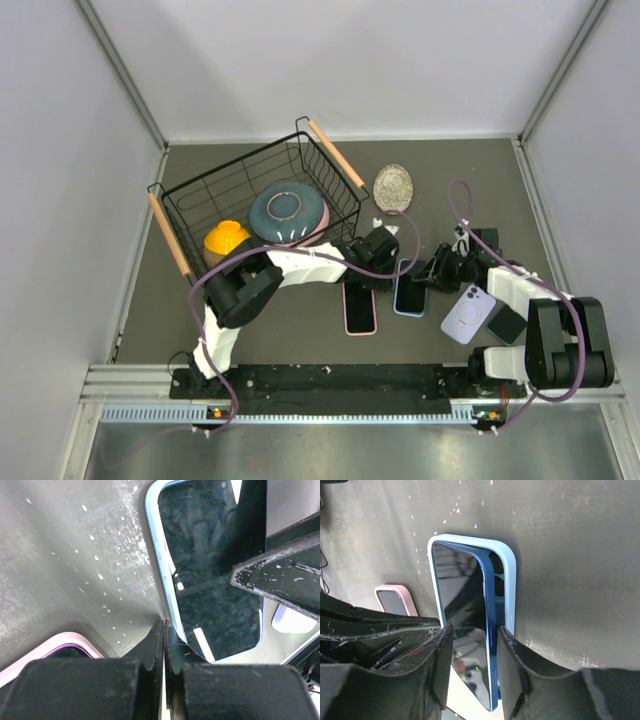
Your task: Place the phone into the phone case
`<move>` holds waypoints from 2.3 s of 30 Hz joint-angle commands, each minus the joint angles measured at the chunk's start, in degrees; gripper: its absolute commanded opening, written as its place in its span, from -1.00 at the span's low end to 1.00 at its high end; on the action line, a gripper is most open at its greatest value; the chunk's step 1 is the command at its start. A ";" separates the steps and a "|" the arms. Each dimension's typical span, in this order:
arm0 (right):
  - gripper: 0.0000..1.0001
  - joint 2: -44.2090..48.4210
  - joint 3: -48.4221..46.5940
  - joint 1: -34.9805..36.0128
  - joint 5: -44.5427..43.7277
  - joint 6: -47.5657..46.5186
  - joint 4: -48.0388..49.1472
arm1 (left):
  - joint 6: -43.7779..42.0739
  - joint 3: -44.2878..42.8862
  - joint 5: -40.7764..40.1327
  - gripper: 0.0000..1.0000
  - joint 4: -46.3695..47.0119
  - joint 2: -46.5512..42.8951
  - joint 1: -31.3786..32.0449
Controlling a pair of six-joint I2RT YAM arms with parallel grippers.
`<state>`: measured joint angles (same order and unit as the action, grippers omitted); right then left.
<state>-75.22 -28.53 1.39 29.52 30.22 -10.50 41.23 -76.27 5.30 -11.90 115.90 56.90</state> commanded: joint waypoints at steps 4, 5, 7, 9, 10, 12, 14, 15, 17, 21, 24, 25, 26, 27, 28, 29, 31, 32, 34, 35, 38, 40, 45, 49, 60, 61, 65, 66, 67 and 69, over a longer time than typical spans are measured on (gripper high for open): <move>0.02 5.17 -2.75 0.19 -4.91 -0.51 -5.93 | 0.78 0.42 1.12 -1.00 2.76 -1.81 0.58; 0.04 5.61 -2.93 0.19 -4.91 -0.42 -6.63 | 0.78 0.42 0.94 -1.00 2.67 -1.90 0.58; 0.13 7.01 -3.11 0.19 -5.52 -0.42 -7.16 | 0.69 0.42 0.68 -1.00 2.50 -2.08 0.58; 0.20 7.98 -3.37 0.28 -6.05 -0.33 -8.04 | 0.60 0.25 0.41 -1.00 2.23 -2.25 0.58; 0.21 8.33 -3.54 0.19 -6.31 -0.33 -8.39 | 0.52 0.16 0.41 -1.00 2.15 -2.25 0.58; 0.19 8.77 -3.98 0.19 -6.66 -0.42 -9.35 | 0.69 -0.02 0.41 -1.00 2.06 -2.43 0.58; 0.17 9.48 -4.51 0.19 -7.28 -0.69 -9.89 | 0.95 0.07 0.59 -1.00 2.06 -2.52 0.58; 0.15 9.65 -4.69 0.19 -7.80 -0.69 -10.67 | 1.13 0.07 0.68 -1.00 2.06 -2.60 0.58; 0.08 10.18 -5.21 0.19 -8.42 -1.04 -11.38 | 1.31 -0.02 1.03 -1.00 2.06 -2.78 0.58; 0.08 10.80 -6.09 0.19 -10.79 -1.39 -13.40 | 1.31 0.24 0.94 -1.00 1.97 -3.22 0.49; 0.16 11.24 -6.97 0.19 -12.81 -1.74 -15.33 | 1.39 0.25 1.03 -1.00 2.06 -3.22 0.58; 0.18 11.41 -7.15 0.19 -13.34 -2.00 -16.21 | 1.39 0.16 0.94 -1.00 2.06 -3.39 0.58; 0.23 11.76 -7.15 0.19 -14.22 -2.09 -16.22 | 1.39 0.16 0.94 -1.00 1.97 -3.40 0.58; 0.25 11.94 -7.06 0.28 -14.40 -2.09 -16.39 | 1.39 -0.02 0.85 -1.00 2.14 -3.48 0.58; 0.27 11.94 -6.89 0.19 -14.40 -2.27 -16.31 | 1.31 -0.02 0.85 -1.00 2.32 -3.40 0.58; 0.30 11.94 -6.45 0.19 -13.97 -2.27 -16.04 | 1.31 -0.28 0.85 -1.00 2.32 -3.31 0.40; 0.33 11.33 -5.75 0.19 -13.09 -2.18 -15.60 | 1.04 -1.07 0.76 -1.00 2.23 -2.61 0.49; 0.35 10.80 -5.40 0.19 -11.95 -2.01 -14.64 | 0.87 -1.86 0.76 -1.00 2.15 -2.34 0.40; 0.37 10.36 -4.08 0.19 -10.80 -1.22 -13.41 | 0.95 -2.48 0.68 -1.00 1.80 -1.38 0.49; 0.37 10.27 -3.55 0.19 -9.75 -0.87 -11.84 | 0.87 -2.83 0.76 -1.00 1.71 -1.20 0.49; 0.39 9.66 -1.62 0.28 -8.43 0.28 -9.81 | 1.57 -2.83 1.38 -1.00 1.88 -0.76 0.40; 0.40 9.39 -0.04 0.19 -7.64 0.63 -7.26 | 2.09 -2.66 1.99 -1.00 1.97 -0.50 0.40; 0.40 9.21 2.25 0.19 -8.69 1.16 -4.54 | 3.24 -1.78 3.23 -1.00 3.02 -0.23 0.31; 0.40 8.60 4.01 0.19 -7.64 1.51 -2.77 | 3.76 -1.60 3.57 -1.00 3.46 0.29 0.22; 0.42 9.74 6.56 0.19 0.45 5.02 4.78 | 4.91 -0.28 5.77 -1.00 5.22 1.70 0.14; 0.42 9.74 6.82 0.19 1.93 5.29 5.31 | 5.08 -0.28 5.86 -1.00 5.22 1.79 0.14; 0.43 8.86 9.63 0.19 5.37 7.31 10.05 | 5.87 -0.11 6.56 -1.00 5.48 2.14 0.14; 0.43 8.86 11.38 0.19 6.33 8.97 14.15 | 6.14 0.15 6.83 -1.00 5.92 2.14 0.14; 0.43 8.86 12.44 0.19 8.43 10.11 16.19 | 6.23 0.59 6.92 -1.00 6.27 2.23 0.14; 0.43 9.04 14.72 0.28 10.11 13.27 21.54 | 6.40 1.03 6.92 -1.00 6.54 2.23 0.14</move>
<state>-65.93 -18.68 1.15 30.35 36.64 1.91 46.39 -76.62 11.16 -9.61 116.95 56.73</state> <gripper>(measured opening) 0.714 0.009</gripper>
